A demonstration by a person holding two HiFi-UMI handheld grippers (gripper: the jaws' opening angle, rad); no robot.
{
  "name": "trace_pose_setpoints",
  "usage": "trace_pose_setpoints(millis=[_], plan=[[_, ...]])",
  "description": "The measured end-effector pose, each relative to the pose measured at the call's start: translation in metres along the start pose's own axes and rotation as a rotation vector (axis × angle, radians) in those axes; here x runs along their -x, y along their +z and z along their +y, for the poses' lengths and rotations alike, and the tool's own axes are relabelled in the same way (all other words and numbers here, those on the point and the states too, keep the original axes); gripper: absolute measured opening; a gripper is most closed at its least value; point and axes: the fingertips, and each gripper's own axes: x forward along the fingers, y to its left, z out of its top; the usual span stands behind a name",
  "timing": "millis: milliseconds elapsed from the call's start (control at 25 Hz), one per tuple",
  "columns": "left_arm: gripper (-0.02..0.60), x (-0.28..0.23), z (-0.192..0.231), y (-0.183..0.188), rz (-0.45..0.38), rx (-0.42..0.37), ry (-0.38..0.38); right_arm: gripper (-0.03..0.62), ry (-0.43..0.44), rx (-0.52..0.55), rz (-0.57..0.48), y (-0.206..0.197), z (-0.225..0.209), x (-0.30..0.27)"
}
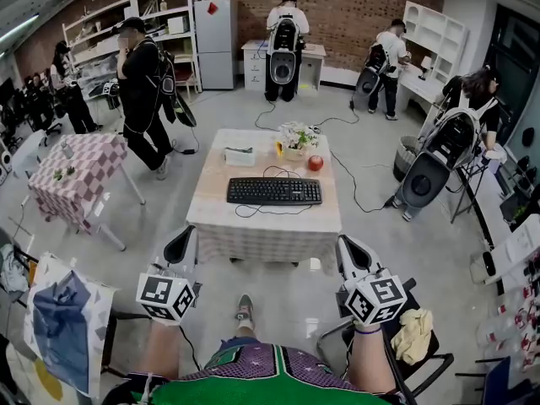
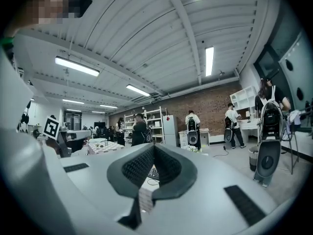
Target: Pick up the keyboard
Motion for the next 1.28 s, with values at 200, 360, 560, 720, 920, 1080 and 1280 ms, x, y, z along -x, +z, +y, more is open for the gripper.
trace_pose_setpoints(millis=[200, 360, 560, 720, 920, 1080, 1280], plan=[[0.018, -0.016, 0.014, -0.006, 0.003, 0.007, 0.005, 0.000, 0.016, 0.014, 0.010, 0.001, -0.003, -0.024], [0.018, -0.036, 0.024, -0.012, 0.013, 0.015, 0.010, 0.000, 0.022, 0.022, 0.024, 0.001, -0.012, -0.047], [0.018, -0.070, 0.034, -0.021, 0.031, -0.002, 0.003, 0.000, 0.033, 0.048, 0.036, 0.011, -0.028, -0.081], [0.018, -0.101, 0.044, -0.023, 0.037, 0.001, -0.010, 0.000, 0.037, 0.072, 0.051, 0.018, -0.041, -0.111], [0.018, -0.142, 0.065, -0.019, 0.032, 0.000, -0.016, 0.000, 0.048, 0.084, 0.055, 0.030, -0.053, -0.151], [0.018, -0.172, 0.078, -0.020, 0.048, 0.000, -0.040, 0.000, 0.052, 0.080, 0.065, 0.036, -0.060, -0.180], [0.018, -0.206, 0.097, -0.025, 0.061, -0.004, -0.070, 0.000, 0.041, 0.077, 0.076, 0.038, -0.068, -0.216]])
